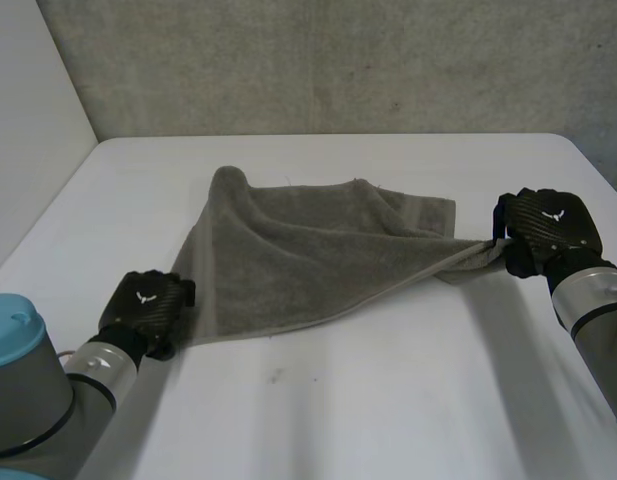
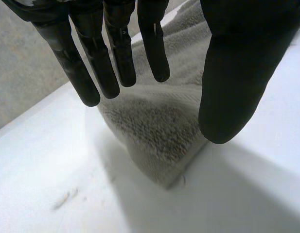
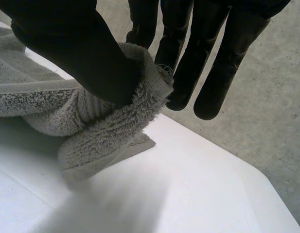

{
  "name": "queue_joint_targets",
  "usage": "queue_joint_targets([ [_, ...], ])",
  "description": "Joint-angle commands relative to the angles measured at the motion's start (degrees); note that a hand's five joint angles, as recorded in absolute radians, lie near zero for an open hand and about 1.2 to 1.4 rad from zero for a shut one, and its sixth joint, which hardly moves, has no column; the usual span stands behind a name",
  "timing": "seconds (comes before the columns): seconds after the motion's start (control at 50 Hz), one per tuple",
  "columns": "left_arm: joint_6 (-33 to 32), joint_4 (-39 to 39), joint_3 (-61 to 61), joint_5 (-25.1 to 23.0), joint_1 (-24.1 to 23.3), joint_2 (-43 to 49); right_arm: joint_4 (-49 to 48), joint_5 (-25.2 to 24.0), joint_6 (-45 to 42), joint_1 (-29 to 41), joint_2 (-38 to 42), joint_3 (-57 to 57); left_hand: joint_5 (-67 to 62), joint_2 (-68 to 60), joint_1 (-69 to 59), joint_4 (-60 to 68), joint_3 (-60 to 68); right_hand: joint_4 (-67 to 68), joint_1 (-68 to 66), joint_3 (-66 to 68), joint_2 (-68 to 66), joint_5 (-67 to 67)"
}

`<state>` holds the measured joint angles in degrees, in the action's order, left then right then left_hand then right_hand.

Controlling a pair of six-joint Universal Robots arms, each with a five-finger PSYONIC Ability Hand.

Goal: Fold the towel.

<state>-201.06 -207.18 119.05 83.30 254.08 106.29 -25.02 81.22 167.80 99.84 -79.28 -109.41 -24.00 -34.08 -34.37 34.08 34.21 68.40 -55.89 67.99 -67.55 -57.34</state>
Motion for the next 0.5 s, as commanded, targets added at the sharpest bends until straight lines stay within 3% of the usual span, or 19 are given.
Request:
queue_joint_targets([
  [0.02, -0.12, -0.15, 0.57, -0.07, 0.28, 0.41, 0.06, -0.1, -0.1, 0.0, 0.44, -0.1, -5.15, -5.07, -4.78, 5.07, 4.93, 11.6, -24.11, 12.01, -12.45, -12.66],
  [0.32, -0.73, -1.12, -2.42, -0.51, 1.86, 5.94, 0.06, -0.27, -0.1, 0.18, 0.97, -0.18, -5.99, -5.91, -5.62, 5.91, 5.77, 11.6, -24.11, 12.01, -12.45, -12.66],
  [0.5, -0.73, -4.45, -5.23, -0.6, 1.86, 8.14, 0.06, -0.27, -0.28, 0.44, 1.32, -0.27, -13.89, -13.8, -13.51, 13.8, 13.67, 11.6, -24.11, 12.01, -12.45, -12.66],
])
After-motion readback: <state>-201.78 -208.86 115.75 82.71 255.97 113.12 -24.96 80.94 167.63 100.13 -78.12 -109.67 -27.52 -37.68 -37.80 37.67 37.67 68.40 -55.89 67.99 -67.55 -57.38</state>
